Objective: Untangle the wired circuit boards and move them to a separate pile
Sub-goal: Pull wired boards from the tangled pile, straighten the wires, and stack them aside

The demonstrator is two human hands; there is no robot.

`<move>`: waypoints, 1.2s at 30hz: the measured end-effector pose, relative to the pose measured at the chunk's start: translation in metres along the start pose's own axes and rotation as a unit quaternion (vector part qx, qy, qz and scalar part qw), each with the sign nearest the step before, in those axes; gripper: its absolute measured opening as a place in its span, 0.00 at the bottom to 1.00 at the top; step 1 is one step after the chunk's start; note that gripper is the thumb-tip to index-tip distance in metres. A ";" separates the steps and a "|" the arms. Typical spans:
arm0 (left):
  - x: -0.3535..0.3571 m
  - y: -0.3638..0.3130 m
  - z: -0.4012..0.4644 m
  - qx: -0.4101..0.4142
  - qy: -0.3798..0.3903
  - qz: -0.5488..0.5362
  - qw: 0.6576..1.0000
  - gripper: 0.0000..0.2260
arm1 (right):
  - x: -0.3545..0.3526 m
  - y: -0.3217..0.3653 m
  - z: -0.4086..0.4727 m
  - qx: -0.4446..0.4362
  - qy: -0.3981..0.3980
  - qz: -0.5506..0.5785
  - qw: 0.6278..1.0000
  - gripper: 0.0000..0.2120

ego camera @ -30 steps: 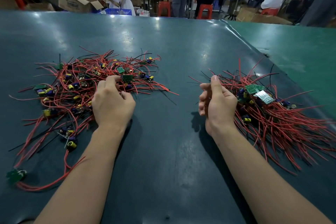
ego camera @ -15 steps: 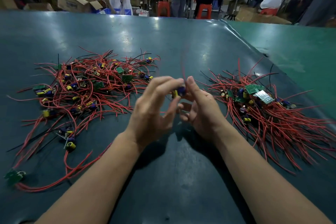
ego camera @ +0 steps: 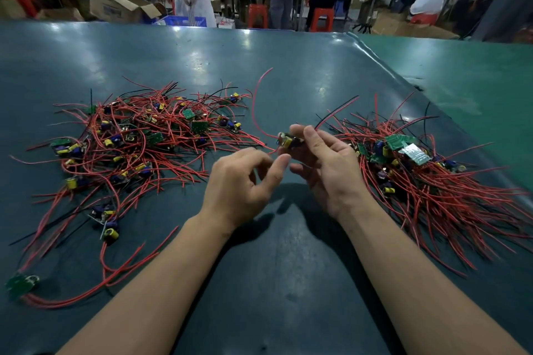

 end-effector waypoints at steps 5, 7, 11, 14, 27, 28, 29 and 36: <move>0.003 0.008 0.005 -0.087 0.018 -0.108 0.990 0.16 | 0.004 -0.004 -0.003 0.021 0.038 -0.032 0.999 0.11; 0.002 0.006 0.004 -0.083 0.001 -0.156 0.984 0.12 | 0.003 -0.005 -0.003 0.005 0.023 -0.067 0.997 0.09; 0.004 0.006 0.007 -0.159 -0.020 -0.239 0.958 0.06 | 0.004 -0.007 -0.002 -0.016 0.018 -0.141 0.990 0.08; 0.007 0.006 0.009 -0.230 0.007 -0.351 0.908 0.06 | 0.004 -0.007 -0.002 -0.017 0.020 -0.156 0.987 0.09; 0.009 0.008 0.010 -0.362 0.095 -0.564 0.736 0.09 | -0.001 -0.005 0.001 0.032 -0.016 -0.139 0.990 0.13; 0.008 0.011 0.012 -0.377 0.068 -0.561 0.734 0.07 | -0.002 -0.003 0.001 0.021 -0.023 -0.122 0.992 0.12; 0.008 0.014 0.013 -0.392 0.047 -0.554 0.733 0.07 | -0.003 -0.002 0.002 0.010 -0.032 -0.110 0.993 0.11; 0.009 0.016 0.016 -0.428 0.002 -0.510 0.746 0.22 | -0.002 -0.002 0.004 -0.002 -0.065 -0.071 0.995 0.11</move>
Point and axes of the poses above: each hand's wrist, its own z-axis towards the middle knuckle, its own x-axis out of the palm, y = z × x, the point moved 2 cm from there along z, towards the middle knuckle, and after that the axes turned 4 degrees about z, right-handed, at the moved point
